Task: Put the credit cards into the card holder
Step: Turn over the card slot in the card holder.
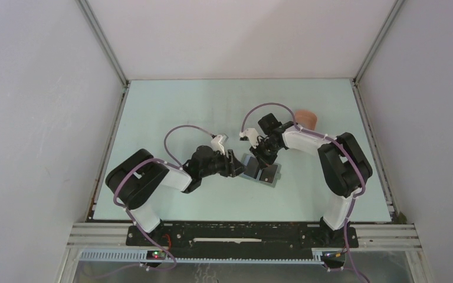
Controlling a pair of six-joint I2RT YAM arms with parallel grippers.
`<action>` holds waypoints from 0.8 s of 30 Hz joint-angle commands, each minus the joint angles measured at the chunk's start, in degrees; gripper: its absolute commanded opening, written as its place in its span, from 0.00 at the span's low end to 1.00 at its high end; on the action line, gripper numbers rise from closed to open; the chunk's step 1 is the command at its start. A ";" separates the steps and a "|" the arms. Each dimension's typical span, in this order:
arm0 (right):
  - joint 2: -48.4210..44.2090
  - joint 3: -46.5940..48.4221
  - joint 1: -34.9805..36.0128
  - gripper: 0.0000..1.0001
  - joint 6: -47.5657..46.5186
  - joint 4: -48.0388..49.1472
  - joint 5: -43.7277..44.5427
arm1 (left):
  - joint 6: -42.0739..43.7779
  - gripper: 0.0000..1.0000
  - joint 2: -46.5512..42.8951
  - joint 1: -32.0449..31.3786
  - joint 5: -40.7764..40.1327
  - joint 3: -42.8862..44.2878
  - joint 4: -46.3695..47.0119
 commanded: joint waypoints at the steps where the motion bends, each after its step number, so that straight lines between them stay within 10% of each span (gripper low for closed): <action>1: 1.89 2.23 -0.30 0.00 0.28 -0.24 -0.92 | -0.56 0.55 0.49 0.24 0.95 2.43 2.11; 24: 1.80 2.52 -0.53 0.00 0.48 -0.60 -1.16 | -2.52 0.45 4.26 0.27 2.64 3.64 3.97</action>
